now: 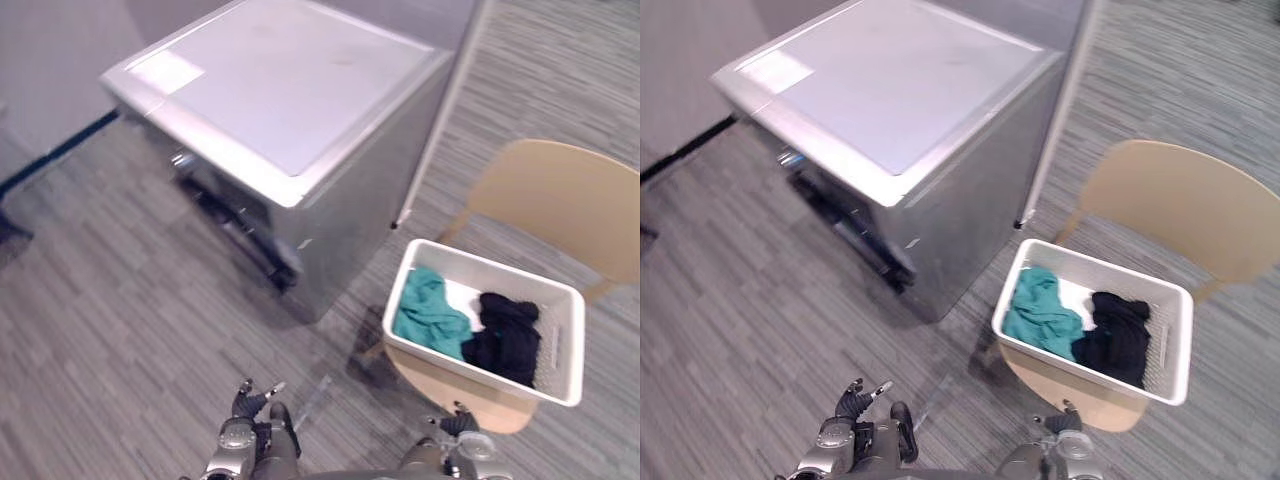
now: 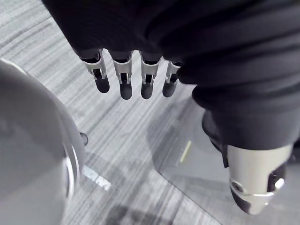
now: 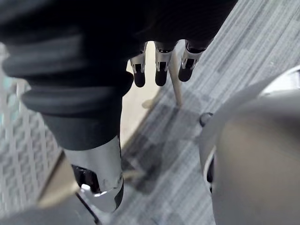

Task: Pick up the laundry basket with both hands and put the clothes into the washing machine.

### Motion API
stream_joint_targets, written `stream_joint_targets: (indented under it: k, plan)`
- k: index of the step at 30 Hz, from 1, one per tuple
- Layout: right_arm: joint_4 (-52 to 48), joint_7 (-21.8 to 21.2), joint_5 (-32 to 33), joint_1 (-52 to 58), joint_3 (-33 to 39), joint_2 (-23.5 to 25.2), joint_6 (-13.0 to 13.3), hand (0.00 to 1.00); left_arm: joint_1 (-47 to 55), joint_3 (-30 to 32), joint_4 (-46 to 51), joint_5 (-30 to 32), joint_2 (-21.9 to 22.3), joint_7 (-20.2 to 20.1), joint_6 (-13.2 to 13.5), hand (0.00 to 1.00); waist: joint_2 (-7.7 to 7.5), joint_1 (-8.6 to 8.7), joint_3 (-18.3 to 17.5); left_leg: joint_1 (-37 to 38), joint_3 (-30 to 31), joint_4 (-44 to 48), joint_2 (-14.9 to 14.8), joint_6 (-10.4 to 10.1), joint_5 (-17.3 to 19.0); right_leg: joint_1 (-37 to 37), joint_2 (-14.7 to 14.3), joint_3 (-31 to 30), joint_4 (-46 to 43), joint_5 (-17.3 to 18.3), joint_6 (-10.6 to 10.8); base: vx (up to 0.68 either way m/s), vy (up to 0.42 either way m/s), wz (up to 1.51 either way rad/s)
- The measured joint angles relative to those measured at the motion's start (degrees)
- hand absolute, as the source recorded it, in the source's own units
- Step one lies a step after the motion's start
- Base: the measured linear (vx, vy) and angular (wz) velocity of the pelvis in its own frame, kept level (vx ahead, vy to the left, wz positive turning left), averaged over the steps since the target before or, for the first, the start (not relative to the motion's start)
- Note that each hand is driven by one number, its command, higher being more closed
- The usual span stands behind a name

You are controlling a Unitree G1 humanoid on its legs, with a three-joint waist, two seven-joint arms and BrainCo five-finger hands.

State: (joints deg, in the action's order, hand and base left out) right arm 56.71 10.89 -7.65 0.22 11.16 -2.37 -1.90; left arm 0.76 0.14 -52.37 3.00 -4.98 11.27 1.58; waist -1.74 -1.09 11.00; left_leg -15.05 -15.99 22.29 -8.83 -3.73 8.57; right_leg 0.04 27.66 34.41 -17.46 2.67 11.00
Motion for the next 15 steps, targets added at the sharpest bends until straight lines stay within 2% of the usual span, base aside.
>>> stream_joint_targets:
  k: [2,3,4,5,6,7,8,9,10,11,12,15]
  plan:
    - [0.0,-0.1,-0.9,-1.6,-1.8,0.0,-0.7,0.0,0.5,0.0,0.0,0.0,-0.9,0.1,0.0,0.0,0.5,-0.18,0.4,0.7,0.5,0.8,1.6,1.7,1.9,-1.7,2.8,-1.9,-6.0,-4.0,-5.3,0.05,0.324,0.42]
    - [-0.3,-0.1,-1.6,-3.0,-3.7,-0.4,-0.8,0.0,1.1,-0.1,0.0,0.0,-1.0,0.1,-0.1,0.0,1.59,-0.4,1.1,2.2,1.3,0.2,2.3,2.5,2.6,-5.1,3.3,-6.4,-12.2,-4.0,-13.6,0.04,0.29,0.08]
    - [-0.5,-0.1,-1.8,-3.5,-4.6,-0.5,-0.8,0.0,1.1,-0.2,0.0,0.0,-1.4,0.1,-0.1,0.0,2.18,-0.3,1.4,2.7,1.8,-0.2,2.5,2.7,2.7,-6.8,2.2,-9.7,-15.2,-1.9,-13.0,0.05,0.222,0.22]
    - [-1.7,-0.1,-2.0,-4.5,-6.6,-0.3,-0.7,0.0,0.8,-0.4,0.0,0.0,-2.3,0.2,-0.1,0.0,1.62,0.05,1.6,4.2,2.4,-1.8,3.2,3.1,2.7,-9.5,-1.9,-16.1,-19.9,3.0,-9.8,0.06,0.211,0.45]
    - [-2.8,-0.1,-2.1,-4.8,-8.5,-0.3,-0.6,0.0,0.8,-0.6,0.0,0.0,-2.9,0.3,-0.1,0.0,1.83,0.16,2.4,5.9,3.7,-3.6,4.6,4.2,2.6,-10.9,-6.9,-19.7,-21.7,7.1,-9.2,0.04,0.107,0.5]
    - [-3.3,-0.1,-2.1,-4.9,-9.4,-0.3,-0.6,0.0,0.8,-0.6,0.0,0.0,-3.1,0.3,0.0,0.0,1.48,0.16,2.5,6.6,4.1,-4.3,5.4,4.5,2.3,-11.6,-8.8,-20.8,-21.8,8.6,-9.2,0.08,0.059,0.61]
    - [-4.2,-0.1,-2.0,-5.2,-11.0,-0.4,-0.5,0.0,0.8,-0.5,-0.1,0.0,-3.1,0.3,0.0,0.0,0.49,0.23,2.8,7.7,5.2,-5.3,6.5,4.9,1.9,-12.7,-13.7,-23.0,-20.3,11.1,-9.0,0.1,-0.001,0.78]
    - [-4.4,-0.2,-2.1,-5.5,-11.8,-0.5,-0.5,0.0,0.5,-0.6,-0.4,0.0,-3.1,0.4,0.0,0.0,0.44,0.31,3.0,7.8,6.8,-5.2,7.8,4.3,1.4,-13.1,-17.3,-24.0,-16.5,12.7,-9.5,0.13,-0.012,0.92]
    - [-4.7,-0.2,-2.2,-5.4,-11.8,-0.5,-0.6,0.0,0.2,-0.6,-0.7,0.3,-2.9,0.4,-0.1,0.0,0.31,0.54,3.1,7.7,8.0,-5.0,8.7,4.3,1.1,-12.6,-17.6,-23.5,-14.5,13.4,-10.3,0.15,-0.027,1.19]
    - [-5.6,-0.2,-2.2,-5.7,-12.6,-1.0,-0.6,0.0,-0.4,-1.0,-1.4,1.2,-1.2,0.3,0.0,0.0,1.05,0.59,3.4,7.5,10.8,-4.5,9.8,3.9,0.6,-10.9,-17.1,-22.0,-13.3,13.9,-9.2,0.15,-0.01,0.99]
    - [-6.4,-0.7,-2.2,-6.3,-13.9,-1.7,-0.6,0.0,-0.3,-1.1,-1.4,1.5,-0.2,0.3,0.3,0.0,1.91,0.18,3.4,6.8,11.8,-5.3,10.0,3.6,-0.1,-10.7,-17.1,-20.9,-12.2,13.9,-9.1,0.14,-0.004,0.84]
    - [-7.4,-1.3,-2.6,-9.3,-17.4,-1.1,-0.5,0.0,-0.2,-1.2,-1.5,1.5,-0.3,0.4,0.4,0.0,2.25,0.05,3.5,7.7,14.6,-9.8,9.9,2.6,-2.7,-8.9,-17.6,-18.0,-9.1,13.0,-9.3,0.1,-0.053,0.53]
